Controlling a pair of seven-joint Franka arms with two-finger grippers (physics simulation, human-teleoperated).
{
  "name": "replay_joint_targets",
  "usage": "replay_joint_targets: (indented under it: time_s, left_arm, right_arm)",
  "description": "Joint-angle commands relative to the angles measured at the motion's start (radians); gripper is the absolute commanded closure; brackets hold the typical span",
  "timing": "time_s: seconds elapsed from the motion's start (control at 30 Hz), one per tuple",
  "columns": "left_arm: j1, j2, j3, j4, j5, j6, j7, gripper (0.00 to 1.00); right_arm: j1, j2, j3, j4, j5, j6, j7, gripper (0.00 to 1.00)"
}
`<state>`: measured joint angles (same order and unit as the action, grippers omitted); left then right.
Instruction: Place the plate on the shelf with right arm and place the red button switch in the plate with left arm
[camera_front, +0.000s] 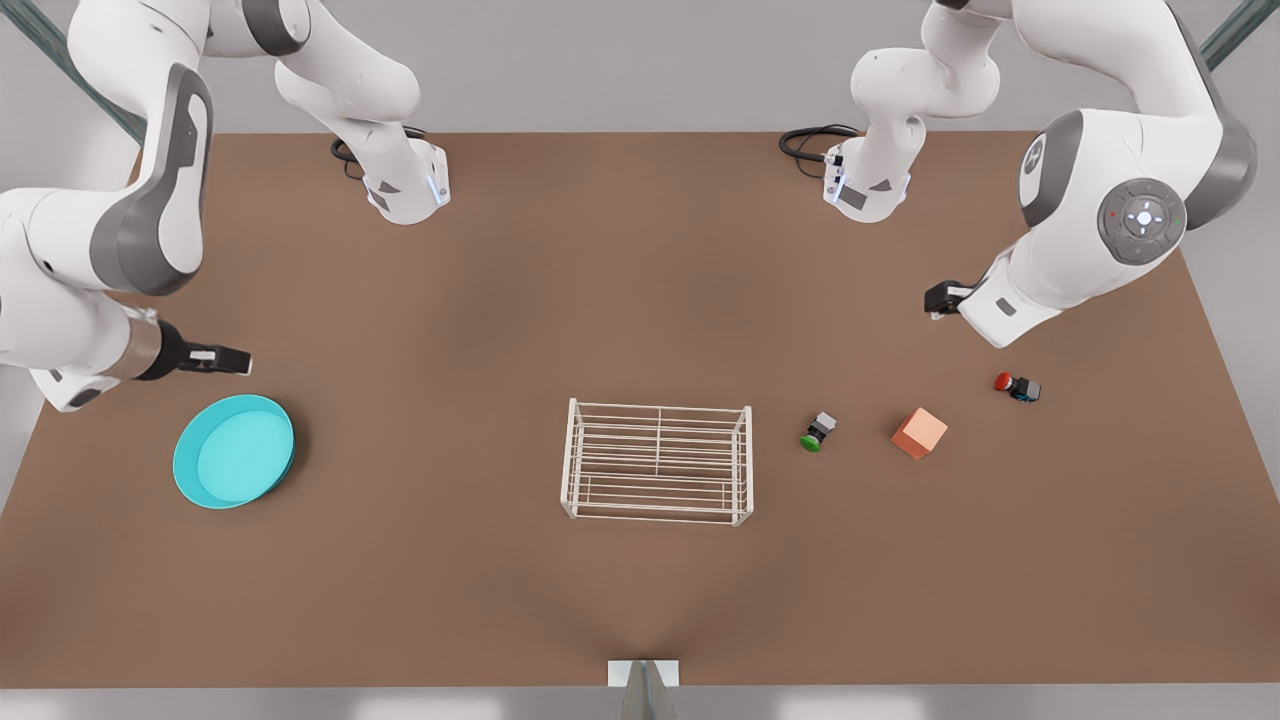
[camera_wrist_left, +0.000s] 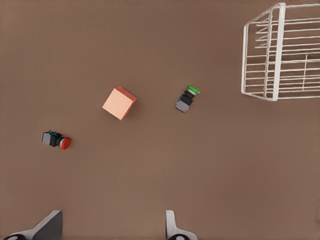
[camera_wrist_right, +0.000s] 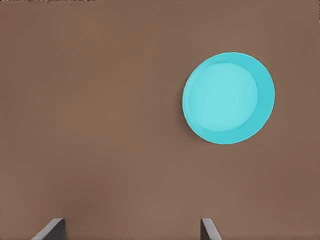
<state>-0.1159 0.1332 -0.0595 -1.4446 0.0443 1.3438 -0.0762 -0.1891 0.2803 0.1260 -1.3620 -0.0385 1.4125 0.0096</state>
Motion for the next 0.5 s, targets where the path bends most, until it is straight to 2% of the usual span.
replay_joint_targets:
  time_s: [0.0,0.1,0.2,0.27,0.47]
  left_arm:
    - [-0.001,-0.001,0.0,0.003,0.002,0.005,-0.053,0.0]
    - [-0.001,0.0,0.0,0.003,0.003,0.006,-0.053,0.0]
    - [-0.001,0.0,0.0,0.003,0.003,0.006,-0.053,0.0]
    - [-0.001,-0.001,0.0,0.003,0.003,0.006,-0.053,0.0]
    - [-0.001,-0.001,0.0,0.003,0.002,0.003,-0.053,0.0]
  right_arm:
    - [-0.003,0.003,0.0,0.004,-0.003,0.008,0.035,0.0]
    - [-0.071,0.055,-0.006,0.02,-0.014,0.008,-0.101,0.0]
    - [-0.269,0.255,-0.006,0.11,-0.017,0.091,-0.475,0.0]
    - [-0.357,0.381,-0.006,0.119,0.003,0.252,-0.669,0.0]
    - [-0.371,0.467,-0.006,0.118,0.002,0.473,-0.842,0.0]
